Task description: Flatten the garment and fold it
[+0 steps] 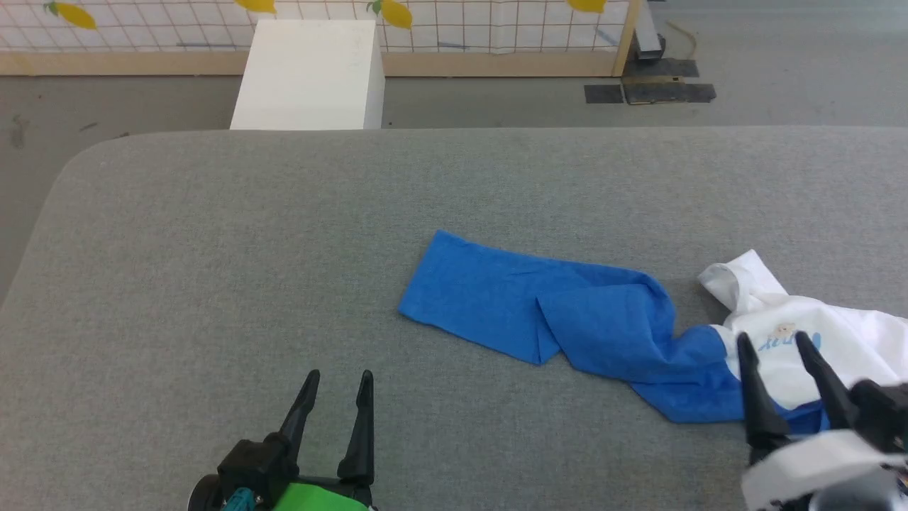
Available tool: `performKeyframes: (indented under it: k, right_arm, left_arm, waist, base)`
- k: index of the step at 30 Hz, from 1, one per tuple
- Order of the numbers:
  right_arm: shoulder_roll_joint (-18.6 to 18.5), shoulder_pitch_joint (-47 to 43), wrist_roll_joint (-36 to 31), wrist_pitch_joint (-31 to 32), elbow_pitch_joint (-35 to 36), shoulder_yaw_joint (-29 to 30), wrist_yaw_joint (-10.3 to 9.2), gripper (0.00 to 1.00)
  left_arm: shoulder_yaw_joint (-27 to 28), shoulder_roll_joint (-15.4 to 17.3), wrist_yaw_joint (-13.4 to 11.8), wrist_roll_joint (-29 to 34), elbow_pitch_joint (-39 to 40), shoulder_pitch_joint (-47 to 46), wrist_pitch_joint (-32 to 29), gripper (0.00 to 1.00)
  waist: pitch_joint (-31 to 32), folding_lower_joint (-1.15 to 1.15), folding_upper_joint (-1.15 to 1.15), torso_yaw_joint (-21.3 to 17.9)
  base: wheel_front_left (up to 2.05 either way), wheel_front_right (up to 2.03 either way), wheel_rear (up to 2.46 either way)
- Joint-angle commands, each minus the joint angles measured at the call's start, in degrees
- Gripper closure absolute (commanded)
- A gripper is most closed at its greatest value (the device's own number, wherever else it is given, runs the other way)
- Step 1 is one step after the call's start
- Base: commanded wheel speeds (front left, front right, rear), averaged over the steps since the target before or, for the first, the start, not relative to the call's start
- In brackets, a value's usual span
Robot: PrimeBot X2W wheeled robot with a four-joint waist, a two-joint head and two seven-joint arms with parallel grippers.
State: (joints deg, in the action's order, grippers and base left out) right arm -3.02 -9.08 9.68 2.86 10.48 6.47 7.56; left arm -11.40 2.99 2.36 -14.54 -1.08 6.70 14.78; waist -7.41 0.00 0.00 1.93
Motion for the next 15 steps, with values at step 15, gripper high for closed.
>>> performKeyframes:
  k: [15]
  right_arm:
    - [-10.17, 22.41, -0.67, 30.86, -17.03, -13.52, -0.08, 0.0]
  left_arm:
    - [-3.16, -0.12, -1.15, -2.1, -1.14, -3.71, 0.22, 0.0]
  waist:
    - [-3.02, 0.0, 0.0, 6.37]
  base:
    - [0.0, 0.0, 0.0]
